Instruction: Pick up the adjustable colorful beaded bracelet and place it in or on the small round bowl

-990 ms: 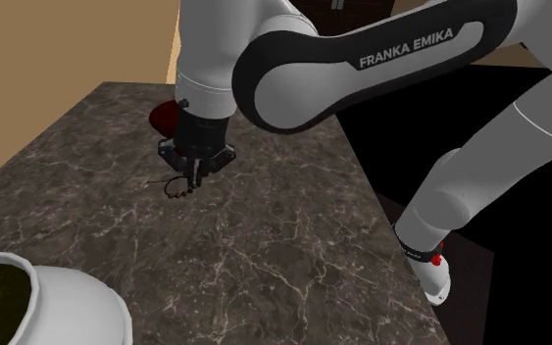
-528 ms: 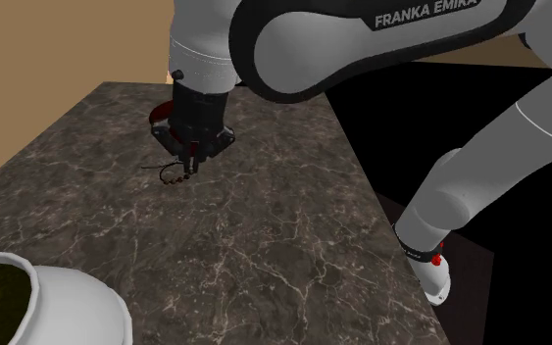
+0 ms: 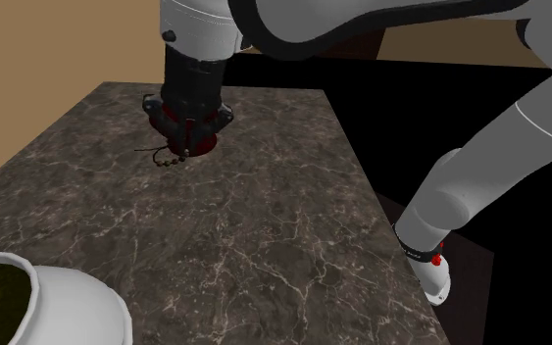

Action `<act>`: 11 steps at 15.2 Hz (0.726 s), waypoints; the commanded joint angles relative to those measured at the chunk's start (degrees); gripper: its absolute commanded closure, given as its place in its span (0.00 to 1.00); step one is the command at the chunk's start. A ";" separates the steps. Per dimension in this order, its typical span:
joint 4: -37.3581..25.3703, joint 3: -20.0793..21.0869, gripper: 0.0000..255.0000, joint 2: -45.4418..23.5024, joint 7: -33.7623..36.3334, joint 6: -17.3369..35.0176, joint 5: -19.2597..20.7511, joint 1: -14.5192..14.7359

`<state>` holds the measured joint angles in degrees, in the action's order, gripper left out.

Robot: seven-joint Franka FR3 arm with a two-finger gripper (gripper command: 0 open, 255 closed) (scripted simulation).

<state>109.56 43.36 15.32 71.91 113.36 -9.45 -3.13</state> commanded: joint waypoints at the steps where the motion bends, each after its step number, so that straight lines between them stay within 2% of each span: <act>1: -1.78 -0.14 1.00 -0.24 0.02 -1.61 0.23 -0.16; 3: -2.81 -0.18 1.00 -0.38 0.10 -2.53 0.36 -0.24; 11: -6.34 -5.57 1.00 -5.23 -8.70 -2.99 2.07 -4.13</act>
<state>103.09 38.83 10.11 64.86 110.35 -7.12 -6.76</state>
